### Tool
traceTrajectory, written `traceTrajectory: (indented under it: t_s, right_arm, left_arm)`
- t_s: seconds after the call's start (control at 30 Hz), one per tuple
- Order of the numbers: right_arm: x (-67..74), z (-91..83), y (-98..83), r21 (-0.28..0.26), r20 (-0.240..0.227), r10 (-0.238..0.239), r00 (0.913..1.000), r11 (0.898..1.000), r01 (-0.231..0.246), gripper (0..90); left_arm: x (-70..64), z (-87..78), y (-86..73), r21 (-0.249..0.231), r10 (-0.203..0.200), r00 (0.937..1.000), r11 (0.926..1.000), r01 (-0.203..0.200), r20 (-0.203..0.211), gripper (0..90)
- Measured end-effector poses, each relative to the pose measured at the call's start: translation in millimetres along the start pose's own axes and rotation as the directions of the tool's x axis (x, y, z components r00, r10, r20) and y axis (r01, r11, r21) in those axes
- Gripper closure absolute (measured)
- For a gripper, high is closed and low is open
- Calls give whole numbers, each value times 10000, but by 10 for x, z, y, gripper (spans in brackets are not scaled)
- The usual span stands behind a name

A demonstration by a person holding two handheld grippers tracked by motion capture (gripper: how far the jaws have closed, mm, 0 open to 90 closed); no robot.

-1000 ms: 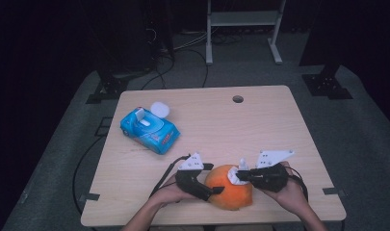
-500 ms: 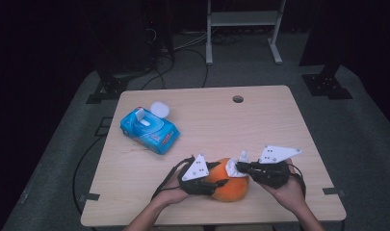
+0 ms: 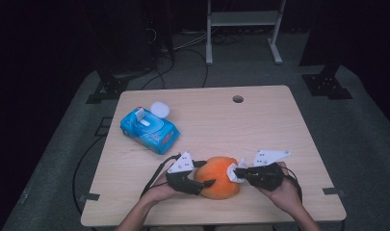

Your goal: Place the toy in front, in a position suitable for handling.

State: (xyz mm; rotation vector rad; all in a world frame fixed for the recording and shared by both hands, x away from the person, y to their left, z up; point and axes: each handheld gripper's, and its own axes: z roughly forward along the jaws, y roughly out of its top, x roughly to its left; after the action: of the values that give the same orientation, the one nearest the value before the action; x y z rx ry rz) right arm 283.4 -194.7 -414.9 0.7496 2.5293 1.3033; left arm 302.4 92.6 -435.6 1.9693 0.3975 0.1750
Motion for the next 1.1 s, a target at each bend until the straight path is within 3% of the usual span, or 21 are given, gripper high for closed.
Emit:
traceTrajectory:
  t_s: [0.07, 0.13, 0.2, 0.4, 0.5, 0.6, 0.73, 0.87, 1.0, 1.1]
  right_arm:
    - [47, 28, 13, 31, 7, -216, 9998, 9998, 216, 874]
    - [84, 37, 46, -3, 71, -383, 9992, 9993, 383, 874]
    - [81, 40, 59, -20, 181, -462, 9988, 9989, 463, 874]
    - [-54, 62, -46, 89, 62, 189, 9998, 9998, -190, 875]
    - [-73, 62, -67, 270, 334, 229, 9992, 9993, -238, 876]
    - [-29, 42, -1, -27, 522, 59, 9986, 10000, -57, 876]
    - [-35, 60, 18, -262, 272, 333, 9991, 9991, -326, 876]
    - [-124, 106, -57, 8, -22, 813, 9967, 9967, -813, 876]
    - [-221, 126, -166, 623, 369, 1227, 9918, 9902, -1248, 876]
    - [-224, 73, -130, 134, 289, 1271, 9915, 9917, -1275, 876]
  left_arm:
    - [20, -2, 26, -248, -210, 9998, 9995, 210, -8, 196]
    - [21, 13, 16, 3, 44, 9998, 10000, -43, -214, 262]
    - [37, 1, -13, 146, -52, 9998, 9999, 54, -175, 332]
    - [101, -43, -85, 187, -267, 9995, 9995, 270, -156, 363]
    - [98, -34, -87, 206, -334, 9993, 9992, 337, -136, 363]
    - [106, -24, -93, 193, -344, 9993, 9992, 347, -120, 362]
    - [113, -39, -106, 201, -302, 9995, 9993, 305, -118, 362]
    - [119, -38, -114, 145, -332, 9994, 9993, 333, -93, 360]
    - [110, -38, -109, 158, -279, 9995, 9995, 281, -112, 356]
    - [89, -23, -98, 158, -164, 9998, 9997, 166, -69, 355]
